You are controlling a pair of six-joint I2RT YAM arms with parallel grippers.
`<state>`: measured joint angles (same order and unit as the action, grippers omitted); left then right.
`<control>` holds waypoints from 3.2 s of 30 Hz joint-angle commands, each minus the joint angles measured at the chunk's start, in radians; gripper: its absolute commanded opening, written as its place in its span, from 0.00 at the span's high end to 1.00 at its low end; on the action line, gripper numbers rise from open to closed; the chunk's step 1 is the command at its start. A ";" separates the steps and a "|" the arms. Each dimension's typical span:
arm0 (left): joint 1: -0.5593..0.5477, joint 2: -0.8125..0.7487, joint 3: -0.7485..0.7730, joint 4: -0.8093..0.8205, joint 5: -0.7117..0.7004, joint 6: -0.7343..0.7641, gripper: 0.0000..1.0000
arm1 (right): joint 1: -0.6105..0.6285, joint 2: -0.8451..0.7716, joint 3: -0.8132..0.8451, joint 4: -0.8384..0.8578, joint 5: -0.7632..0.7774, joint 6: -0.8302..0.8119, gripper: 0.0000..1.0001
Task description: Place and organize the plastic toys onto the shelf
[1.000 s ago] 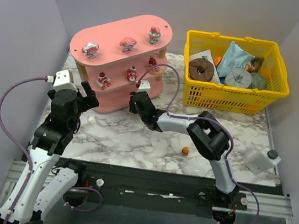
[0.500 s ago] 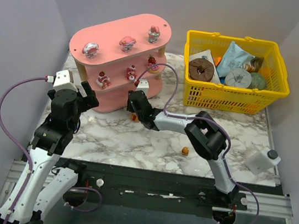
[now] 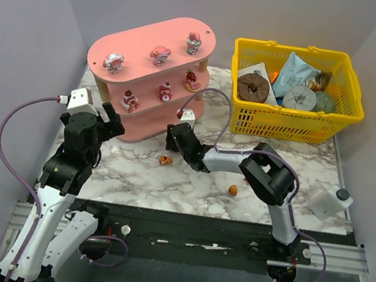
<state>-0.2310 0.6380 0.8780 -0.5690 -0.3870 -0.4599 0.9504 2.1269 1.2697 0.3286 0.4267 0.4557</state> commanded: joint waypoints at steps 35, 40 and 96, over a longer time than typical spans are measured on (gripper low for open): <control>-0.694 0.675 -0.086 0.219 -0.217 0.060 0.12 | -0.194 -0.762 -0.628 -0.388 -0.201 0.296 0.31; -0.691 0.805 -0.050 0.207 -0.231 0.032 0.17 | -0.226 -0.786 -0.661 -0.387 -0.227 0.288 0.31; -0.570 0.465 -0.257 0.547 -0.049 -0.779 0.71 | -0.121 -0.995 -0.828 0.204 -0.557 0.094 0.30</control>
<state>-0.8001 1.1687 0.5907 -0.0387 -0.4126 -1.1023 0.7807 1.1625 0.3904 0.4446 -0.1574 0.6258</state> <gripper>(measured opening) 0.590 0.697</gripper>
